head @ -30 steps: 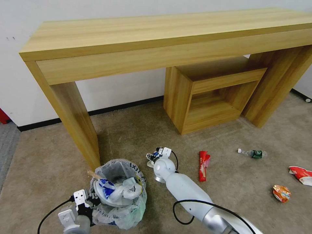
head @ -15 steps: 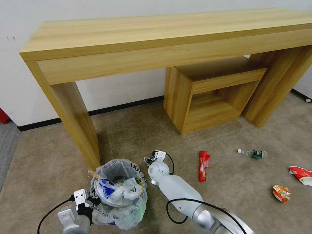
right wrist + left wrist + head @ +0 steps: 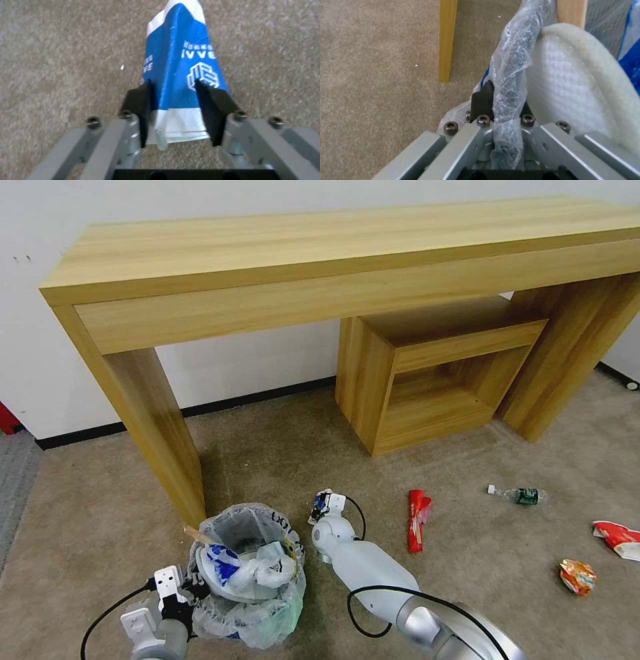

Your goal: Pick up the trash bin and place the garbage on the floor into it.

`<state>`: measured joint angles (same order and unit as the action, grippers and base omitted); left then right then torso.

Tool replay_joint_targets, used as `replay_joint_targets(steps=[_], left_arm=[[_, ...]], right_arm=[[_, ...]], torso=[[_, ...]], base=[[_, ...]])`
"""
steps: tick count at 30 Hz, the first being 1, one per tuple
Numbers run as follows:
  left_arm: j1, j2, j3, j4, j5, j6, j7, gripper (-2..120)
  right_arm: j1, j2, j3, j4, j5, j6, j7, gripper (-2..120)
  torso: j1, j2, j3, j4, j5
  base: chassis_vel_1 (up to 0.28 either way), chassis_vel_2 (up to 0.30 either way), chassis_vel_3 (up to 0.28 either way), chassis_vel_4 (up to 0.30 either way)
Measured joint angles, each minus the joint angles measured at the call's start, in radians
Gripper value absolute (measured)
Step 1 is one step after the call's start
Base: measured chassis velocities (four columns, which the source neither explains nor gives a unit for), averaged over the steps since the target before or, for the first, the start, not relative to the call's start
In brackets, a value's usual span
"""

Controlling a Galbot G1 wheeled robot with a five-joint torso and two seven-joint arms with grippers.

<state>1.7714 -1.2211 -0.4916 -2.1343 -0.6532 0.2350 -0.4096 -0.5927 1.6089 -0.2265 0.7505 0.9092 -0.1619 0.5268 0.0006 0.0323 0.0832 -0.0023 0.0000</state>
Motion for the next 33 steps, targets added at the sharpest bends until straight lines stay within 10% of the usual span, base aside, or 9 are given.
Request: replay_joint_targets(steps=[14, 33], left_arm=[[-0.003, 0.0, 0.001, -0.003, 0.001, -0.005, 0.001, 0], [-0.037, -0.003, -0.009, 0.036, -0.01, -0.006, 0.0, 0]], right_arm=[[-0.068, -0.071, -0.048, 0.15, -0.015, 0.013, -0.011, 0], [-0.396, -0.676, 0.025, 1.003, -0.206, 0.448, -0.368, 0]], torso=[[0.0, 0.0, 0.0, 0.0002, -0.0001], [0.0, 0.0, 0.0, -0.0001, 0.0003]], base=[[0.0, 0.0, 0.0, 0.0], [0.0, 0.0, 0.0, 0.0]])
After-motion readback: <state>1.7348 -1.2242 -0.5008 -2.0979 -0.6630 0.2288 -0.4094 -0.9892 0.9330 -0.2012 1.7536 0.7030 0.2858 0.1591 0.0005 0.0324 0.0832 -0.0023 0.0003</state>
